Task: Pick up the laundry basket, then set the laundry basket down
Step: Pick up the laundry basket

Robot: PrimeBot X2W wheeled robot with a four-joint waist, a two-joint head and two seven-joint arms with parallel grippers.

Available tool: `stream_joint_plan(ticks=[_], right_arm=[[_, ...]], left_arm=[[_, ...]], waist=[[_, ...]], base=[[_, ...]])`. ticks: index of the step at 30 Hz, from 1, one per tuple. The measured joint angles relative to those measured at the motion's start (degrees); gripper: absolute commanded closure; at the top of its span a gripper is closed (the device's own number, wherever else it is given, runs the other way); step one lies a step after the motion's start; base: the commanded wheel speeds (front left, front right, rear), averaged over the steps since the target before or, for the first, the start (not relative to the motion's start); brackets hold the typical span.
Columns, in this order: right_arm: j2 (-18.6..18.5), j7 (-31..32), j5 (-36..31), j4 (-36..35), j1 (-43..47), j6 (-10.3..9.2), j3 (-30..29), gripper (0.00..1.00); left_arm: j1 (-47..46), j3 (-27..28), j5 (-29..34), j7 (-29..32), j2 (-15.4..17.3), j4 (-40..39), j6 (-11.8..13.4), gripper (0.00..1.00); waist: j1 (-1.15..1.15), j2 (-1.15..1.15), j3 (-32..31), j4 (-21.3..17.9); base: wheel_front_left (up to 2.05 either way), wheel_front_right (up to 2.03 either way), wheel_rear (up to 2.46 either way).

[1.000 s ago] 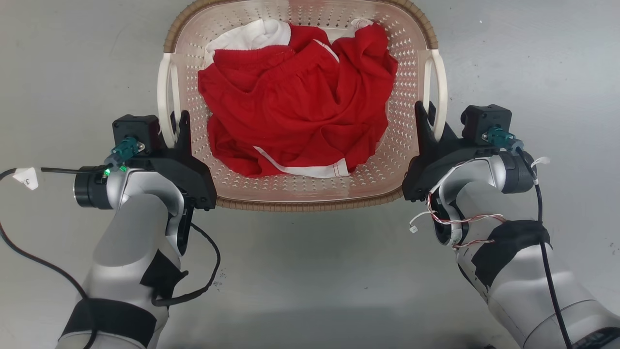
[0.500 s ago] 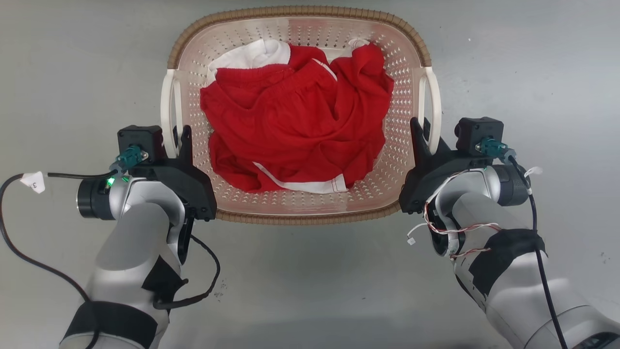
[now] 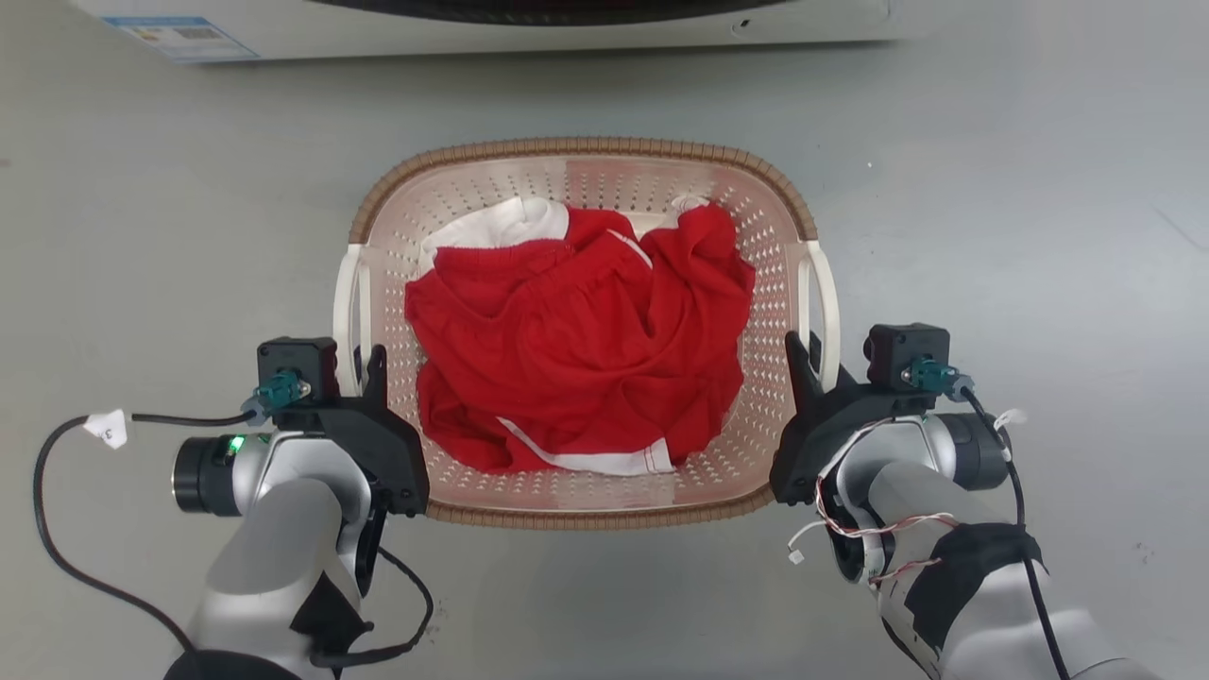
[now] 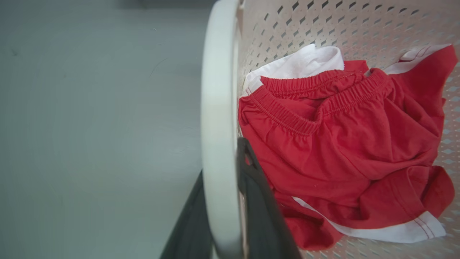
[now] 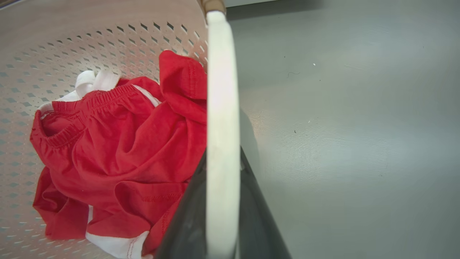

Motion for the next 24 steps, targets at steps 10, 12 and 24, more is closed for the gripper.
stream_joint_plan(ticks=[10,12,24], right_arm=[[0.08,0.98,3.04,0.8,4.63,0.0,3.12,1.0],[0.15,1.04,3.85,0.89,5.9,0.0,3.7,1.0],[0.27,3.58,7.87,1.18,13.15,0.0,7.59,1.0]], left_arm=[[5.5,-3.12,-3.83,0.46,-0.01,0.43,-0.42,1.0],[6.83,-3.9,-5.09,0.6,-0.02,0.47,-0.42,1.0],[14.15,-8.01,-8.24,3.2,0.01,0.96,-0.34,1.0]], waist=[[0.0,0.0,-7.28,-0.35],[0.0,0.0,-8.85,-0.4],[0.0,-0.01,-18.29,-0.44]], base=[[0.0,0.0,0.0],[0.0,0.0,0.0],[0.0,0.0,0.0]])
